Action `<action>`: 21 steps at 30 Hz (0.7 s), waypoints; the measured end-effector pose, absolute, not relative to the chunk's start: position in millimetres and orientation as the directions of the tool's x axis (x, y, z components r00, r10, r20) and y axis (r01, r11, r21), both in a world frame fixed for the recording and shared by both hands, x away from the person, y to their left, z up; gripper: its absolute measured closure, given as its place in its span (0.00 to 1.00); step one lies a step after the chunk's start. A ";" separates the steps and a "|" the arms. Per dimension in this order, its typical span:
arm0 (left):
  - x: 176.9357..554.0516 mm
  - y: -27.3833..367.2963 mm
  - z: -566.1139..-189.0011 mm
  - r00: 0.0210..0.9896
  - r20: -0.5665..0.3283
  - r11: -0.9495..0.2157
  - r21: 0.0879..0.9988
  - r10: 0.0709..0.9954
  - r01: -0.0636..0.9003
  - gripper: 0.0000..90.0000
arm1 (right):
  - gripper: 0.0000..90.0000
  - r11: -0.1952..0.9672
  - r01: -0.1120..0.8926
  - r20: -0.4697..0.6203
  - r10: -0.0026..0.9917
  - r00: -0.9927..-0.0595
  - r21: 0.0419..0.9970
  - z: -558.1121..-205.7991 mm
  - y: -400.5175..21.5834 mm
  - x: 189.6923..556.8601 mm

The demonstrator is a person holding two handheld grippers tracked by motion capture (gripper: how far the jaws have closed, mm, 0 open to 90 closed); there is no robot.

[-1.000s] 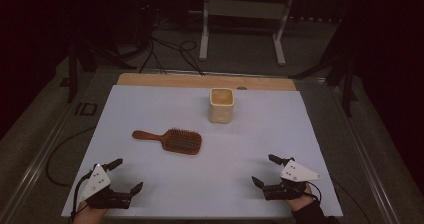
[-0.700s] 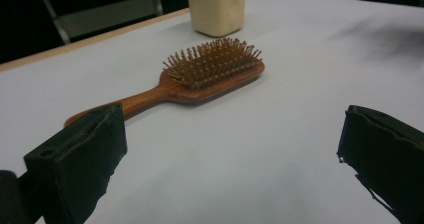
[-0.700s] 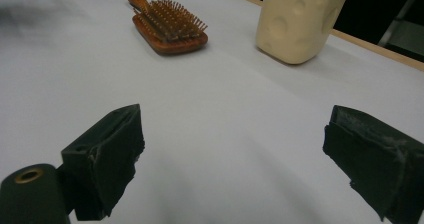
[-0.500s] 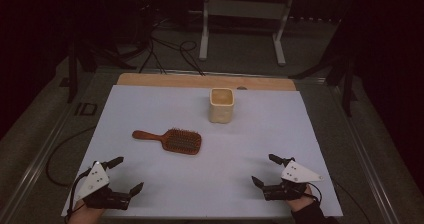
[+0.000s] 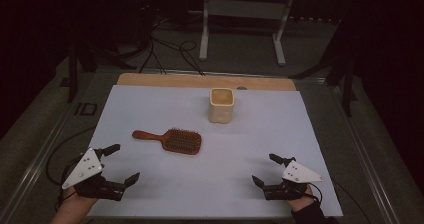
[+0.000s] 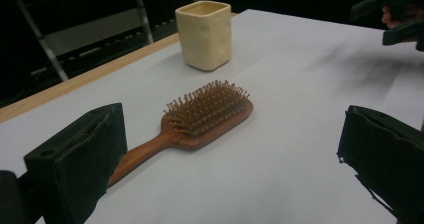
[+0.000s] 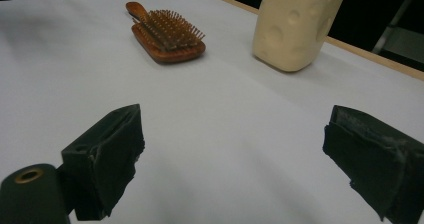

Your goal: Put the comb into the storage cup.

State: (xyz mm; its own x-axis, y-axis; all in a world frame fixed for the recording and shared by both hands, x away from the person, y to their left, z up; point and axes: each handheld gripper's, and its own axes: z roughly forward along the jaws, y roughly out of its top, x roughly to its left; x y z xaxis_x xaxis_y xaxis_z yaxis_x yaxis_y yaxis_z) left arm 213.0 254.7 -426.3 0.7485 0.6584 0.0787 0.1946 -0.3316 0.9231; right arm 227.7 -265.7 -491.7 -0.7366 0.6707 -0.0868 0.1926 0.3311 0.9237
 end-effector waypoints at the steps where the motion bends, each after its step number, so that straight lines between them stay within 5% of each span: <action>1: 213.0 254.7 -426.3 0.749 0.079 -0.332 0.923 0.658 0.195 0.00 | 0.10 0.331 0.193 -0.087 0.671 -0.737 0.924 -491.7 -265.7 227.7; 21: 256.4 249.9 -402.3 0.751 0.075 -0.360 0.906 0.656 0.224 0.00 | 0.10 0.313 0.193 -0.076 0.676 -0.733 0.930 -490.3 -266.7 227.5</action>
